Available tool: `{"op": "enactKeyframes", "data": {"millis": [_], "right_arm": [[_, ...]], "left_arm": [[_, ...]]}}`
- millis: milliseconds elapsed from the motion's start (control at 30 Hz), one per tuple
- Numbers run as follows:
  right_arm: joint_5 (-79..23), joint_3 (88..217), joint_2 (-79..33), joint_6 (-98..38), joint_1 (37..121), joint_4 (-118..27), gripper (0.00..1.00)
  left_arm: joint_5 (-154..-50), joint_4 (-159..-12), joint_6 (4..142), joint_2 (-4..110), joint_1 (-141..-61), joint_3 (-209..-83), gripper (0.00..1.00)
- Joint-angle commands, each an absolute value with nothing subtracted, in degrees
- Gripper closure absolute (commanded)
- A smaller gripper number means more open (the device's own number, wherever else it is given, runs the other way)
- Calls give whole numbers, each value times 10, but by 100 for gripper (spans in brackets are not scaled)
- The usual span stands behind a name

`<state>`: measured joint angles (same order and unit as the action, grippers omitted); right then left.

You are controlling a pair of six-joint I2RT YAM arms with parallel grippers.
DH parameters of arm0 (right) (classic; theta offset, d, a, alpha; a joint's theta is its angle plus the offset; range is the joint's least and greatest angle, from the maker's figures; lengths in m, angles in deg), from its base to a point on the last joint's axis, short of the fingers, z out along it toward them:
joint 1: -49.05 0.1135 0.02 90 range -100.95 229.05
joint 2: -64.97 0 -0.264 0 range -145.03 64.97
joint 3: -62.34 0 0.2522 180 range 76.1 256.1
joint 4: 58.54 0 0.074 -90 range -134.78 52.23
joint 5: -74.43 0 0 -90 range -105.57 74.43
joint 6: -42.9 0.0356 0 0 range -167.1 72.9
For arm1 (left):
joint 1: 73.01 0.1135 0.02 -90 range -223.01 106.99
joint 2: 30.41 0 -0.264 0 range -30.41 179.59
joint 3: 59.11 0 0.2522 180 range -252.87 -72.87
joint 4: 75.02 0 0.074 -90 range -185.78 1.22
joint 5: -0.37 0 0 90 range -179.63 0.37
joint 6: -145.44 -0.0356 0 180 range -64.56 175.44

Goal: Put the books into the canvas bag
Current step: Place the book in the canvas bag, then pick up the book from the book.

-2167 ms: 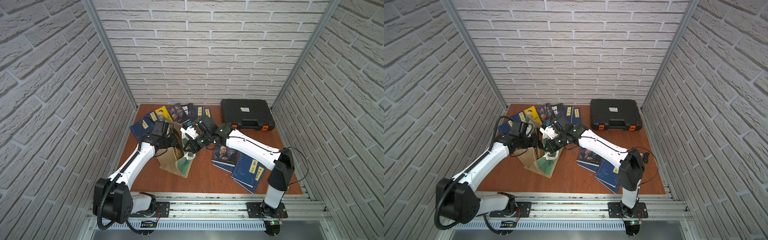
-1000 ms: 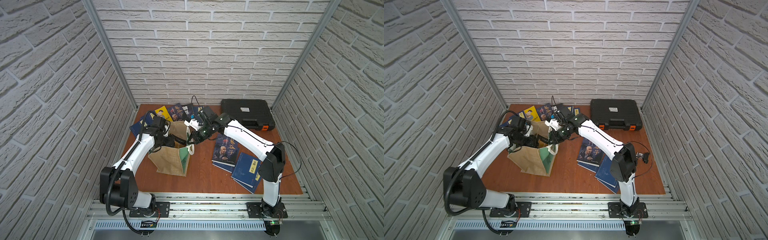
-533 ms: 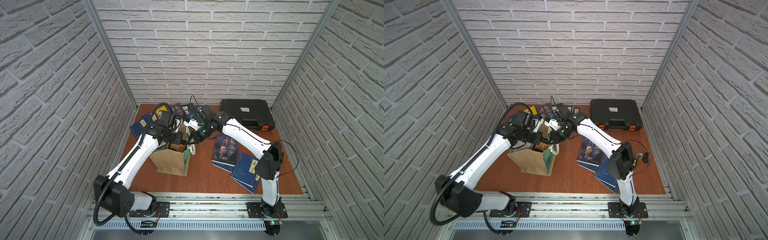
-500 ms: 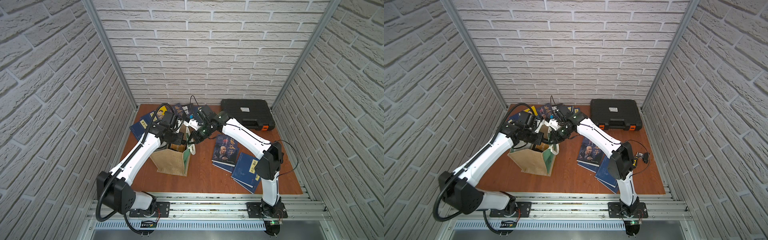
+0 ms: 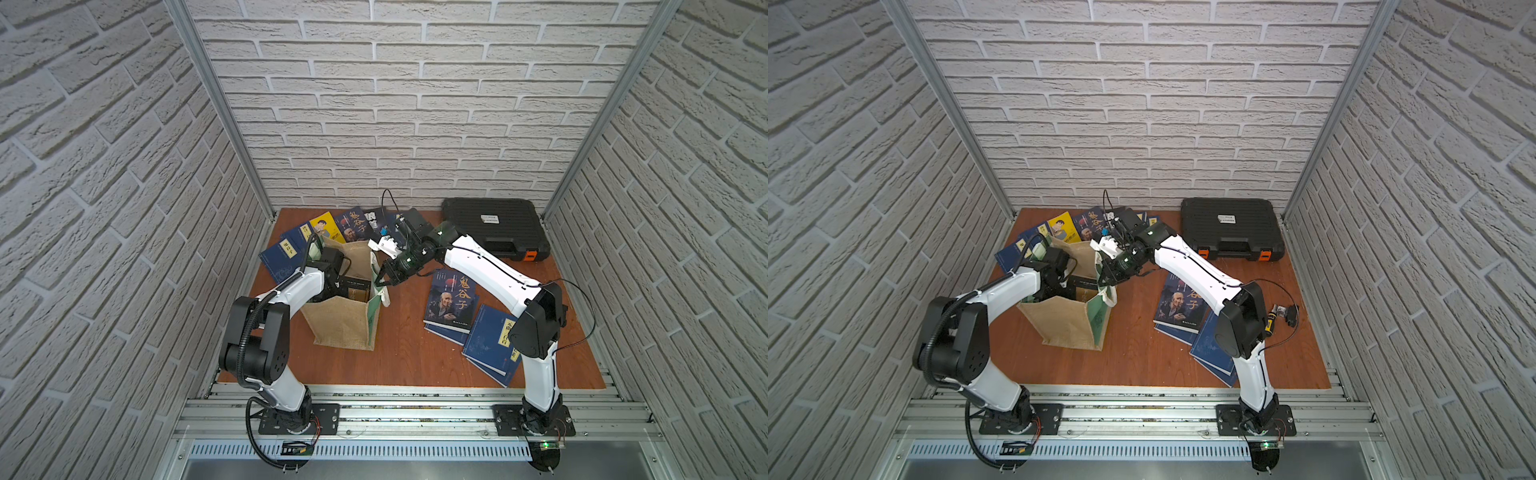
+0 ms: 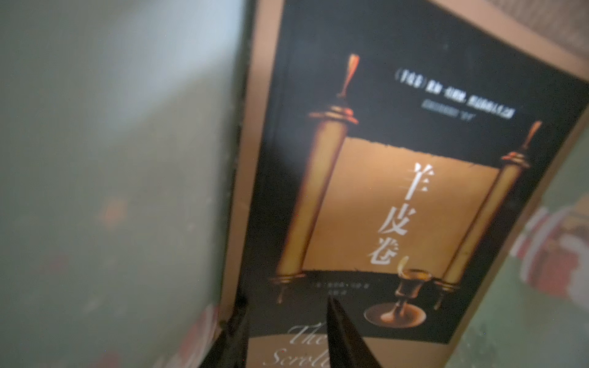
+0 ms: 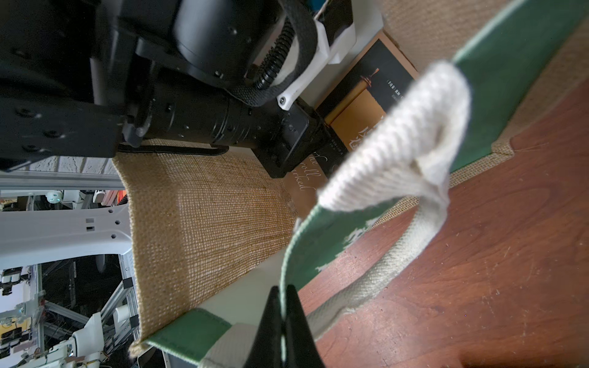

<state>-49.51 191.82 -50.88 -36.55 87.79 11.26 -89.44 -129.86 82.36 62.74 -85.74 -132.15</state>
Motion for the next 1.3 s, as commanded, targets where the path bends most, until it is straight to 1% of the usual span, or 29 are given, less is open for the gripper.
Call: {"op": "enactKeyframes", "data": {"millis": [0, 67, 100, 167, 267, 300, 367, 467, 600, 700, 767, 867, 1033, 1167, 1267], "right_arm": [[-482, 1928, -513, -358, 871, 91, 94], [-473, 1936, -511, -356, 871, 93, 94], [-468, 1940, -509, -356, 870, 95, 91], [-460, 1949, -503, -353, 868, 99, 82], [-449, 1951, -488, -348, 865, 96, 65], [-445, 1950, -464, -347, 864, 95, 61], [-434, 1944, -446, -347, 861, 96, 55], [-412, 1915, -411, -343, 852, 95, 50], [-376, 1812, -341, -320, 827, 70, 47], [-315, 1714, -279, -288, 796, 57, 45], [-279, 1652, -244, -278, 769, 56, 44], [-256, 1565, -209, -261, 711, 55, 43], [-261, 1460, -200, -260, 630, 31, 41], [-271, 1419, -236, -265, 598, -6, 41], [-284, 1409, -273, -266, 584, -35, 41]], "left_arm": [[-896, -1292, 826, 598, -852, -1331, 57], [-896, -1311, 816, 569, -851, -1351, 55], [-896, -1324, 810, 553, -852, -1366, 54], [-899, -1350, 803, 520, -852, -1401, 53], [-904, -1382, 799, 473, -857, -1457, 52], [-905, -1391, 799, 462, -863, -1480, 52], [-898, -1407, 800, 448, -883, -1519, 52], [-880, -1432, 803, 458, -943, -1582, 50], [-841, -1447, 826, 510, -1050, -1660, 49], [-827, -1420, 843, 555, -1123, -1696, 49], [-821, -1404, 850, 594, -1160, -1718, 49], [-820, -1382, 861, 666, -1202, -1752, 47], [-840, -1317, 903, 775, -1231, -1776, 44], [-871, -1268, 921, 852, -1224, -1786, 41], [-916, -1240, 940, 910, -1205, -1799, 39]]}}
